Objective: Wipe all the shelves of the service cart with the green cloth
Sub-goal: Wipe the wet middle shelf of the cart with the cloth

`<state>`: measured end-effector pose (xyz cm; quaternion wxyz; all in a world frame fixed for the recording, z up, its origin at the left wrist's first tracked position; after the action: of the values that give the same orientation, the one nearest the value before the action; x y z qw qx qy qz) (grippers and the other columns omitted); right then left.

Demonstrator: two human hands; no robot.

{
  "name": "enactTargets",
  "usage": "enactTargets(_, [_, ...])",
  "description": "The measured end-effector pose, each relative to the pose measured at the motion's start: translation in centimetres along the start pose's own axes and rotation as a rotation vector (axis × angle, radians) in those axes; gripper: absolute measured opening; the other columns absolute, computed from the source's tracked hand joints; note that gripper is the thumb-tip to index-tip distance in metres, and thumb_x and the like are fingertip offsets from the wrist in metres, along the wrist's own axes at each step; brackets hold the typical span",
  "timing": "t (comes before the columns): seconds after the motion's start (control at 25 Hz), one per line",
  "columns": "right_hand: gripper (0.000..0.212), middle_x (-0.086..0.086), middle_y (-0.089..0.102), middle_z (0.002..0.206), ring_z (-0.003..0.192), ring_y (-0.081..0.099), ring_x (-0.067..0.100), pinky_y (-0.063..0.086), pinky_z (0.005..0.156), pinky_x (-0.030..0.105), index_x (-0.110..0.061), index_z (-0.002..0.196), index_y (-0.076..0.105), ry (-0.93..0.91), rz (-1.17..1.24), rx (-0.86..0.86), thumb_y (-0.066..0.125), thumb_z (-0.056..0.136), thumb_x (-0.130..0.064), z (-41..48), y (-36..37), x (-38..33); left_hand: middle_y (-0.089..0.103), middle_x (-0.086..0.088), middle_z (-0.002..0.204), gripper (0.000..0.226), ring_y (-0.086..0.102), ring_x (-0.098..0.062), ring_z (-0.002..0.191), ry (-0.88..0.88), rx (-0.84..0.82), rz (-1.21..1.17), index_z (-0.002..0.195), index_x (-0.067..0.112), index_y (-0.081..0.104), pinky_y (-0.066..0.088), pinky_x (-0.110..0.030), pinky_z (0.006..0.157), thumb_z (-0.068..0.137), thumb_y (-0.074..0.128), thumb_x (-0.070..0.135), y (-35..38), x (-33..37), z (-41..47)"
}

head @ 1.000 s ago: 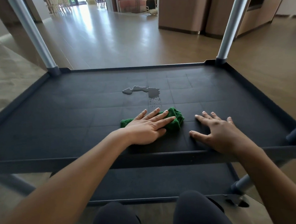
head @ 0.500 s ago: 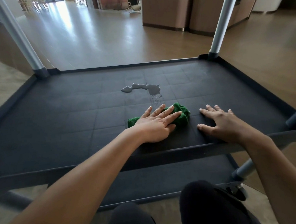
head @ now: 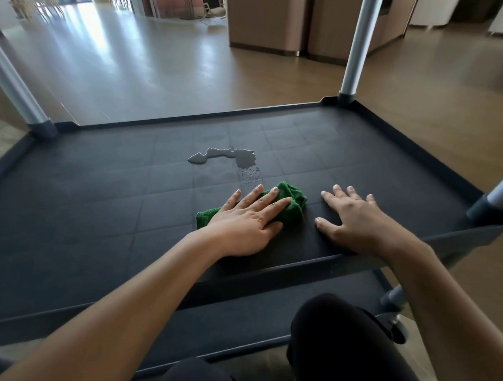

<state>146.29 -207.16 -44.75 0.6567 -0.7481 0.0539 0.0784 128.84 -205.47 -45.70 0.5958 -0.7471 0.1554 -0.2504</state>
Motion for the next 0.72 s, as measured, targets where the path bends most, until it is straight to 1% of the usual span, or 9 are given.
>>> enactTargets(0.12, [0.069,0.007,0.006,0.16,0.147,0.001,0.025,0.0,0.116,0.048,-0.019,0.151,0.015,0.054,-0.015,-0.005,0.039,0.093,-0.048,0.1,0.0,-0.4,-0.012,0.02,0.157,0.053,-0.02,-0.002,0.142,0.027,0.015,0.012,0.146,0.049,-0.005,-0.016,-0.034,0.117,0.101,0.022,0.05,0.0,-0.2,-0.3])
enactTargets(0.2, [0.066,0.01,0.007,0.159,0.146,0.002,0.029,0.001,0.116,0.051,-0.016,0.15,0.016,0.087,-0.016,-0.003,0.037,0.094,-0.043,-0.1,0.2,-1.6,-0.012,0.021,0.156,0.052,-0.021,-0.001,0.141,0.072,0.015,0.01,0.144,0.05,-0.007,-0.018,-0.03,0.115,0.102,0.022,0.046,-0.1,-0.4,-0.8])
enactTargets(0.28, [0.061,0.013,0.01,0.158,0.145,0.004,0.032,0.001,0.116,0.052,-0.014,0.149,0.02,0.076,0.017,0.022,0.036,0.095,-0.036,-0.3,0.6,-3.7,-0.013,0.022,0.155,0.052,-0.023,0.002,0.139,0.123,0.002,0.01,0.14,0.052,-0.012,-0.019,-0.027,0.113,0.102,0.023,0.044,-0.2,-0.8,-1.7])
enactTargets(0.36, [0.059,0.015,0.012,0.157,0.145,0.005,0.034,0.002,0.116,0.053,-0.011,0.149,0.021,0.068,0.037,0.049,0.035,0.096,-0.033,-0.6,0.9,-5.6,-0.017,0.024,0.154,0.051,-0.027,0.003,0.137,0.161,-0.029,0.021,0.134,0.054,-0.016,-0.02,-0.027,0.114,0.103,0.023,0.043,-0.2,-1.5,-3.1])
enactTargets(0.48, [0.061,0.016,0.012,0.157,0.145,0.005,0.035,0.002,0.116,0.052,-0.011,0.149,0.021,0.067,0.063,0.053,0.035,0.096,-0.038,-0.8,1.1,-7.7,-0.024,0.03,0.148,0.052,-0.033,0.006,0.133,0.181,-0.06,0.031,0.128,0.06,-0.02,-0.023,-0.023,0.111,0.102,0.022,0.044,-0.2,-3.0,-5.8])
enactTargets(0.6, [0.06,0.015,0.011,0.158,0.145,0.003,0.033,0.0,0.116,0.052,-0.015,0.149,0.021,-0.015,0.091,0.043,0.035,0.096,-0.04,-1.3,1.9,-10.5,-0.029,0.036,0.142,0.052,-0.036,0.012,0.129,0.174,-0.098,0.027,0.128,0.062,-0.02,-0.027,-0.016,0.106,0.1,0.021,0.046,-0.2,-4.9,-8.5])
enactTargets(0.72, [0.064,0.013,0.006,0.159,0.146,-0.002,0.032,-0.003,0.115,0.052,-0.018,0.151,0.015,-0.048,0.081,0.062,0.031,0.095,-0.045,-1.8,2.6,-11.8,-0.031,0.038,0.141,0.05,-0.036,0.013,0.129,0.146,-0.127,0.045,0.128,0.064,-0.022,-0.028,-0.015,0.105,0.09,0.01,0.06,-0.1,-6.1,-9.8])
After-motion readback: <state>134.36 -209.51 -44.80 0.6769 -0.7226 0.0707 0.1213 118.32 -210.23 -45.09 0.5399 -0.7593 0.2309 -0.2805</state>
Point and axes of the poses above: each hand's wrist, its own z-axis towards the middle knuckle, its own y-axis out of the palm, x = y × z, the point moved 7 cm from there along z, towards the middle knuckle
